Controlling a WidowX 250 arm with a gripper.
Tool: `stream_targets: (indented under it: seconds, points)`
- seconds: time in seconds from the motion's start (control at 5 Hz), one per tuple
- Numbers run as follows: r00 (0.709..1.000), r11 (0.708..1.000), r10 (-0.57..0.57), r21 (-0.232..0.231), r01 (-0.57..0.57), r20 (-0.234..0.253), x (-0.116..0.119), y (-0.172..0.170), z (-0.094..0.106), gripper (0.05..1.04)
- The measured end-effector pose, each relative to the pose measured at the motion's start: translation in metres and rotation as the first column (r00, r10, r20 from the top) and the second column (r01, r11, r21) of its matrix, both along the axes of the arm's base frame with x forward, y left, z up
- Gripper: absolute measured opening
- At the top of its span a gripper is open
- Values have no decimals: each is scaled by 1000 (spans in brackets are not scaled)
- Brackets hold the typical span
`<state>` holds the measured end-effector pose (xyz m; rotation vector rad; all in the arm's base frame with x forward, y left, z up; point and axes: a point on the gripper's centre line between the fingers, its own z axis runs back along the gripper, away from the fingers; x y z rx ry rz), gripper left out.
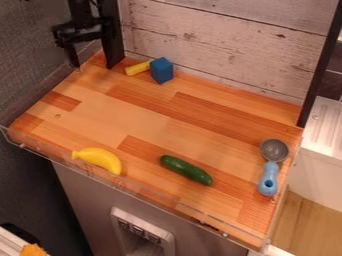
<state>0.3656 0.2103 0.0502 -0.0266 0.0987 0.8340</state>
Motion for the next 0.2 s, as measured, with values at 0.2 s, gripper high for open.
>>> stream_targets:
  seconds: [0.2]
  points:
    - [991,991,-135,-19,135,-7,7,0,1,998]
